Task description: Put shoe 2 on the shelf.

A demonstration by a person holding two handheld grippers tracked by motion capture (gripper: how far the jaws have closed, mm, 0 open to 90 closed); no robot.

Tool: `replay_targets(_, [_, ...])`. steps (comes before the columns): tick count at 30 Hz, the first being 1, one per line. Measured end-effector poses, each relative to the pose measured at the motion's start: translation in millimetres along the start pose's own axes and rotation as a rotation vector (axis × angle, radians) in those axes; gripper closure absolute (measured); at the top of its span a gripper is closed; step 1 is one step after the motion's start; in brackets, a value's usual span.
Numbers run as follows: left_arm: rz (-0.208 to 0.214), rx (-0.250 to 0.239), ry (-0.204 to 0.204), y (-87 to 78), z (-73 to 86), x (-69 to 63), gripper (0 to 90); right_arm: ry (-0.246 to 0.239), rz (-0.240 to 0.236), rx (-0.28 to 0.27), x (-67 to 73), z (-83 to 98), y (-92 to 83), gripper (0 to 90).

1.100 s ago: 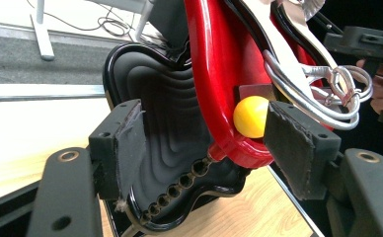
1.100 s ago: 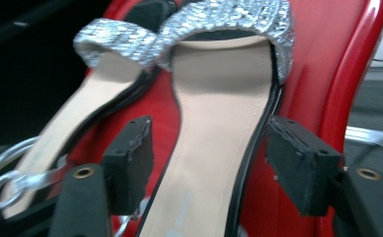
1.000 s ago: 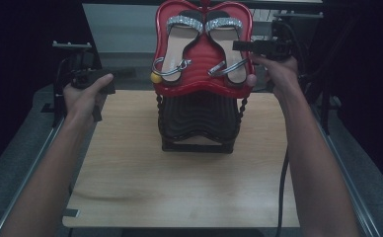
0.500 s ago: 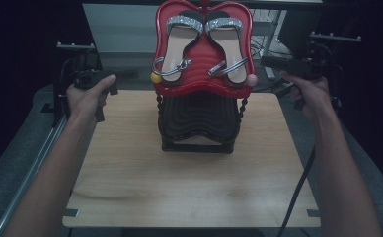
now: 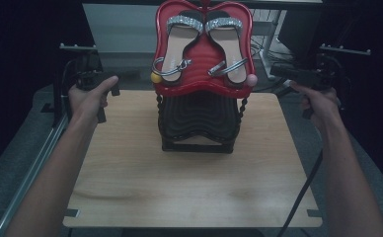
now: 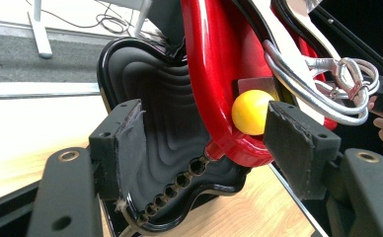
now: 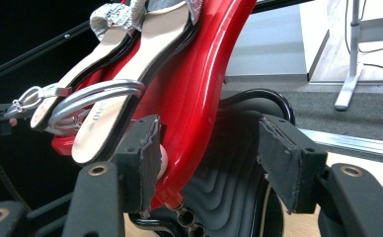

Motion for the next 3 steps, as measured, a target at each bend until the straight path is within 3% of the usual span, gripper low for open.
replay_targets(3, [0.008, -0.005, 0.000, -0.4, 2.6, -0.8, 32.1, -0.011, 0.000, -0.013, 0.8, 2.3, -0.4, 40.6])
Point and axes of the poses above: each handheld gripper's, and its own axes: y roughly forward along the jaws, z roughly out of its underside, x roughly to its left, the point moved 4 cm from there along y, roughly forward along the jaws, and after that the axes turned 5 degrees about -z, right-handed, at the moved point
